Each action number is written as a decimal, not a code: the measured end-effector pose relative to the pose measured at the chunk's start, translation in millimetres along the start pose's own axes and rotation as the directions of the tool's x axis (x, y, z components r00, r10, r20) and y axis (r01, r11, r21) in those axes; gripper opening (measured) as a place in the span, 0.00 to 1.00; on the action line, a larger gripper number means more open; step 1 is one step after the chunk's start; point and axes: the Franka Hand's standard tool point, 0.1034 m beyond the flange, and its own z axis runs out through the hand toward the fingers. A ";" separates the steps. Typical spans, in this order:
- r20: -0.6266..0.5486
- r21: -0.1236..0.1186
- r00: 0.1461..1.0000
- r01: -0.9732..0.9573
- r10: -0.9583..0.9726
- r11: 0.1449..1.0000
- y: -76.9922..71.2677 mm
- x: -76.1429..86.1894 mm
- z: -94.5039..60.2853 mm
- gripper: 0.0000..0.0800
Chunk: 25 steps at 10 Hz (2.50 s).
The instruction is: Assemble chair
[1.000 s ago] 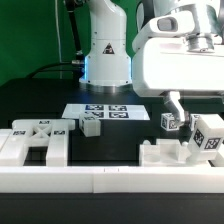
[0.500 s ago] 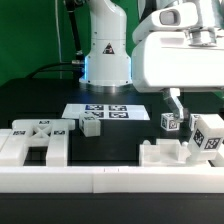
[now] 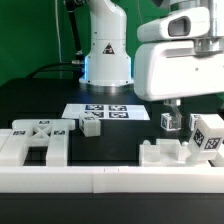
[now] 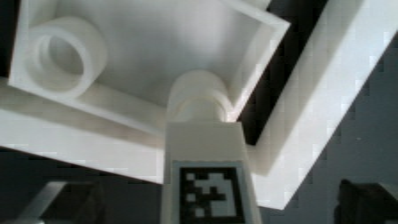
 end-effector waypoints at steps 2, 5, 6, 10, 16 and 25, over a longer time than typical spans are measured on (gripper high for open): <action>0.125 0.029 0.992 -0.007 0.003 1.000 -2.5 -0.2 3.9 0.81; 0.151 0.031 0.988 -0.017 0.012 0.999 -1.3 6.3 4.3 0.81; 0.148 0.020 0.988 -0.036 0.033 0.999 2.7 10.8 3.9 0.81; 0.141 0.014 0.989 -0.056 0.054 0.998 4.9 20.6 -0.4 0.81; 0.139 0.017 0.990 -0.040 0.038 0.999 9.8 20.0 -0.8 0.36; -0.014 0.003 0.927 -0.375 0.375 0.927 18.0 13.9 -0.9 0.36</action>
Offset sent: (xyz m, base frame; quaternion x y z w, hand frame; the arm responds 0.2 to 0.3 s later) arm 0.0000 0.0000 0.0000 0.0000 0.0000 0.0000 1.0000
